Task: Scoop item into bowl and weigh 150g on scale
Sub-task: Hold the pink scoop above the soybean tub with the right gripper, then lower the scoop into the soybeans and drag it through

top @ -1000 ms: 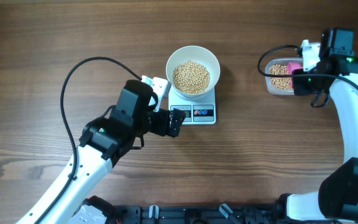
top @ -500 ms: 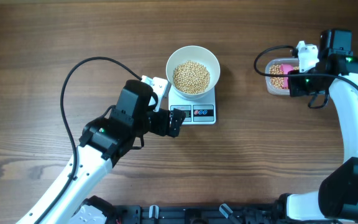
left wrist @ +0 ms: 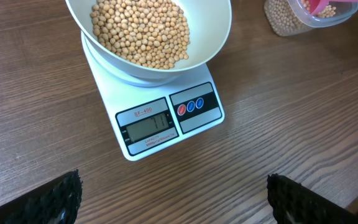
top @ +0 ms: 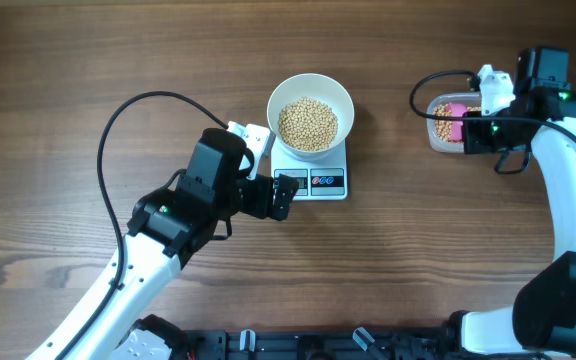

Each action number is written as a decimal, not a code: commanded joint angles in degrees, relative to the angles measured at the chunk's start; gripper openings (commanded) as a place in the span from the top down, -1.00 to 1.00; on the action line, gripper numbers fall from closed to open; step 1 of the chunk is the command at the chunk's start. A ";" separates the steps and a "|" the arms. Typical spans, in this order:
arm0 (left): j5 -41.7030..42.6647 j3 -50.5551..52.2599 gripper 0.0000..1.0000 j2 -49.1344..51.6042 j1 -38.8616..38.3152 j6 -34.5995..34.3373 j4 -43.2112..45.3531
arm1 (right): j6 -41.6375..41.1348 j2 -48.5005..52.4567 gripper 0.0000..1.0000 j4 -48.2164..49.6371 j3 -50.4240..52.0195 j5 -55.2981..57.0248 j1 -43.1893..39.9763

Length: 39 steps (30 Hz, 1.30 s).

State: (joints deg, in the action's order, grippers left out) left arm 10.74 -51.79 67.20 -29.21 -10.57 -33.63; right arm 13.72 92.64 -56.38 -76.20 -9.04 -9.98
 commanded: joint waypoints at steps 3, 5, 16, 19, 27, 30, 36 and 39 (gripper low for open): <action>-0.33 0.07 -1.00 0.09 -0.24 1.11 0.00 | -0.39 0.81 0.91 0.00 0.17 -7.74 -2.86; -0.33 0.07 -1.00 0.09 -0.24 1.11 0.00 | -0.37 0.81 0.91 0.22 0.28 -10.08 -4.00; -0.33 0.07 -1.00 0.09 -0.24 1.11 0.00 | -0.39 1.05 0.91 1.70 4.70 -13.97 -7.41; -0.33 0.07 -1.00 0.09 -0.24 1.11 0.02 | -0.44 1.05 0.91 1.68 5.29 -14.69 -7.74; -0.33 0.07 -1.00 0.09 -0.24 1.11 0.02 | -3.45 1.05 0.91 1.64 5.29 -15.28 -7.74; -0.33 0.07 -1.00 0.09 -0.24 1.11 0.00 | -4.39 1.05 0.92 1.64 5.29 -15.32 -7.85; -0.33 0.07 -1.00 0.09 -0.24 1.11 0.00 | -6.34 1.03 0.91 1.62 5.29 -15.52 -10.01; -0.33 0.07 -1.00 0.09 -0.24 1.11 0.02 | -6.23 1.03 0.91 1.49 5.29 -16.46 -11.72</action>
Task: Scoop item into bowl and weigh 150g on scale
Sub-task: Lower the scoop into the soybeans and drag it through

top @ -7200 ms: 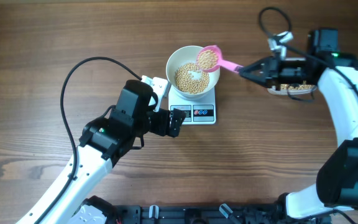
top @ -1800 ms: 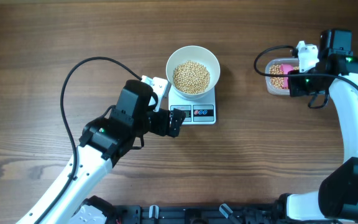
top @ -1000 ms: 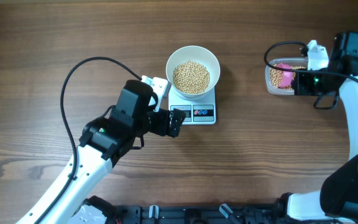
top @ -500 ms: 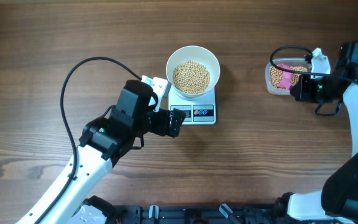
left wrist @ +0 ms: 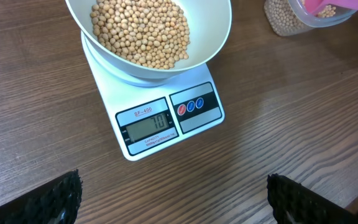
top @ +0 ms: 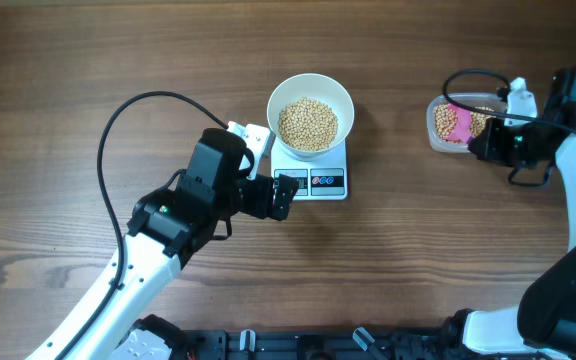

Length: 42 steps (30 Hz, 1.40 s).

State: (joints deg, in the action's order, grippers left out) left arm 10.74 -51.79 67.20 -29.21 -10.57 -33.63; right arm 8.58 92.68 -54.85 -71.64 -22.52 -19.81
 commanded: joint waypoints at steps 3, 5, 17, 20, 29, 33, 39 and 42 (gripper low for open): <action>-0.33 0.07 -1.00 0.09 -0.24 1.11 0.00 | -1.05 0.98 0.92 -0.09 0.72 -7.67 -3.93; -0.33 0.07 -1.00 0.09 -0.24 1.11 0.00 | -1.03 0.98 0.91 -0.07 0.72 -10.97 -4.98; -0.33 0.07 -1.00 0.09 -0.24 1.11 0.00 | -4.26 0.98 0.91 -1.57 0.72 -17.05 -8.83; -0.33 0.07 -1.00 0.09 -0.24 1.11 0.00 | -4.50 0.98 0.91 -1.57 0.72 -21.73 -10.93; -0.33 0.07 -1.00 0.09 -0.24 1.11 0.00 | -5.66 0.98 0.92 -2.97 0.72 -24.04 -18.91; -0.33 0.07 -1.00 0.09 -0.24 1.11 0.00 | -5.53 0.98 0.91 -3.34 0.72 -28.13 -20.65; -0.33 0.07 -1.00 0.09 -0.24 1.11 0.00 | -5.57 0.98 0.92 -3.32 0.72 -39.06 -21.18; -0.33 0.07 -1.00 0.09 -0.24 1.11 0.00 | -5.57 0.98 0.92 -3.37 0.72 -44.48 -21.05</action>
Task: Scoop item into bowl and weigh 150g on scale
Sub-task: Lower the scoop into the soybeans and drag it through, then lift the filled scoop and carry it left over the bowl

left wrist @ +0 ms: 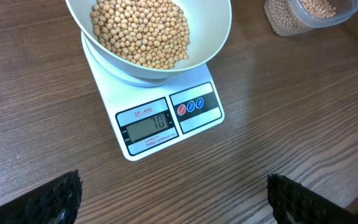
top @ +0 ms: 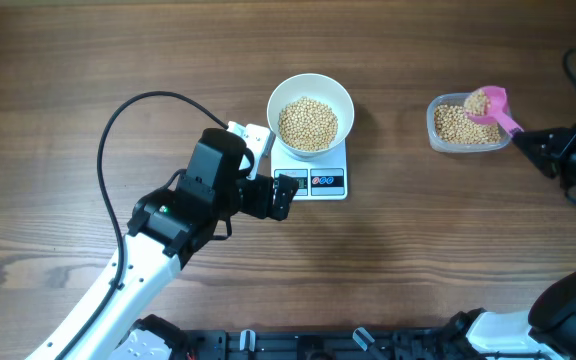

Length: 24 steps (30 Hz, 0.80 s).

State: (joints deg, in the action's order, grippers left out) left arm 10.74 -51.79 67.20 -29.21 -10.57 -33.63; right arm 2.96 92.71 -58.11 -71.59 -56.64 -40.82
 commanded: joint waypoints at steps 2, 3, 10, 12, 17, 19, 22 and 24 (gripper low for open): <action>-0.33 0.07 -1.00 0.09 -0.24 1.11 0.02 | 0.07 0.96 0.91 -0.50 0.68 -12.83 0.11; -0.33 0.07 -1.00 0.09 -0.24 1.11 0.02 | 0.07 0.96 0.91 -0.87 0.68 -13.68 0.31; -0.33 0.07 -1.00 0.09 -0.24 1.11 0.00 | 0.02 0.94 0.91 -4.57 0.68 -14.25 6.60; -0.33 0.07 -1.00 0.09 -0.24 1.11 0.00 | -0.04 0.94 0.91 -4.55 0.68 -14.25 9.70; -0.33 0.07 -1.00 0.09 -0.24 1.11 0.00 | -0.17 0.94 0.91 -4.04 0.68 -15.23 19.47; -0.33 0.07 -1.00 0.09 -0.24 1.11 0.00 | -0.87 0.94 0.91 -3.08 0.68 -15.74 22.86; -0.33 0.07 -1.00 0.09 -0.24 1.11 0.02 | -3.87 0.94 0.91 0.81 0.68 -15.69 28.20; -0.33 0.07 -1.00 0.09 -0.24 1.11 0.02 | -4.96 0.94 0.91 4.11 0.68 -15.19 31.19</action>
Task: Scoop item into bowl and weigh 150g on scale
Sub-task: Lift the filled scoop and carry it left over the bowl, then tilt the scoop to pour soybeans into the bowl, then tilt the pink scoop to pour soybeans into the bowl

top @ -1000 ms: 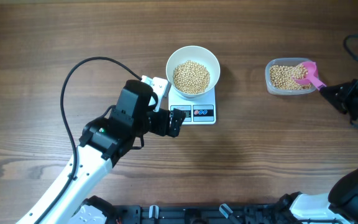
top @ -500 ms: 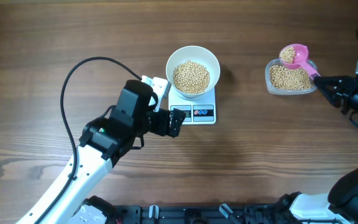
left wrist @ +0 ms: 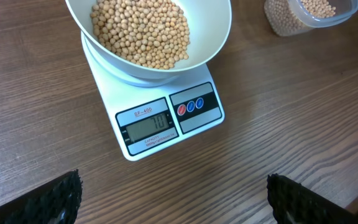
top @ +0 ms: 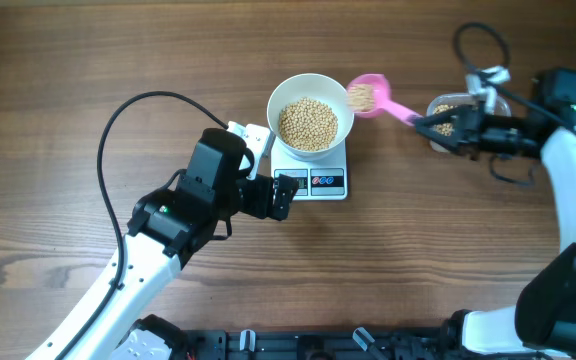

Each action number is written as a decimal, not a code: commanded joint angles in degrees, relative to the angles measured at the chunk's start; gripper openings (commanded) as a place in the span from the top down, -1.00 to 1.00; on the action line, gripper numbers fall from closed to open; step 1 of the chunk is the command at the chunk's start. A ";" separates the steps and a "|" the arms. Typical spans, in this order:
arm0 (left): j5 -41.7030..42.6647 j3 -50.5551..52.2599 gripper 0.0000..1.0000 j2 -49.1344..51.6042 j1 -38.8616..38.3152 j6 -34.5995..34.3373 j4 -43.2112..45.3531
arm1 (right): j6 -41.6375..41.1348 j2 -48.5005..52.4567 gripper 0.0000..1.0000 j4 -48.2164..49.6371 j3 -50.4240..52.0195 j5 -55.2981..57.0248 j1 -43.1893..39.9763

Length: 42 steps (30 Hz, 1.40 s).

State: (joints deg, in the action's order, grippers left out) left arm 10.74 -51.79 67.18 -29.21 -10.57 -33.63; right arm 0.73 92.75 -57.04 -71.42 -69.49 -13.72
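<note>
A white bowl of beige beans stands on a white scale. The scale display is lit. My right gripper is shut on the handle of a pink scoop that carries beans and hovers just right of the bowl's rim. A clear container of beans sits behind that gripper at the right. My left gripper stands open over bare wood in front of the scale, nothing between its fingers.
The wooden table stretches to all sides. A black cable loops over the left half, and another cable curls above the right arm.
My right gripper has carried the loaded pink scoop from above the container leftward to the bowl's right rim. The left arm, bowl and scale have not moved.
At first my right gripper had the pink scoop down in the bean container. Then the arm sat further right, the scoop still in the container. Later the scoop was lifted, full of beans, over the container. Now it hangs beside the bowl.
</note>
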 commanded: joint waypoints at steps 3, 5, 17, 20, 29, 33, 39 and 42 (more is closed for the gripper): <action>-0.33 0.07 -1.00 0.11 -0.24 1.11 0.00 | -3.98 0.90 0.91 7.45 0.50 -1.11 7.67; -0.33 0.07 -1.00 0.11 -0.24 1.11 0.00 | -4.17 0.90 0.91 9.49 0.39 2.80 9.57; -0.33 0.07 -1.00 0.11 -0.24 1.11 0.02 | -0.76 -2.67 0.92 12.74 0.39 27.61 20.17; -0.33 0.07 -1.00 0.11 -0.24 1.11 0.00 | -0.83 -4.57 0.91 14.67 0.39 31.76 22.21; -0.33 0.07 -1.00 0.11 -0.24 1.11 0.00 | 1.73 -8.66 0.91 19.58 0.39 42.69 25.55; -0.33 0.07 -1.00 0.11 -0.24 1.11 0.00 | 6.32 -8.66 0.91 20.46 0.39 43.47 27.19; -0.33 0.07 -1.00 0.11 -0.24 1.11 0.00 | 8.31 -8.66 0.91 21.73 0.39 50.23 30.36; -0.33 0.07 -1.00 0.11 -0.24 1.11 0.00 | 8.26 -8.66 0.91 23.37 0.39 50.21 30.71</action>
State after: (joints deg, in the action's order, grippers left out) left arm 10.74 -51.79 67.20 -29.21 -10.57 -33.63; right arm 7.46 84.97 -35.20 -71.33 -21.56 16.49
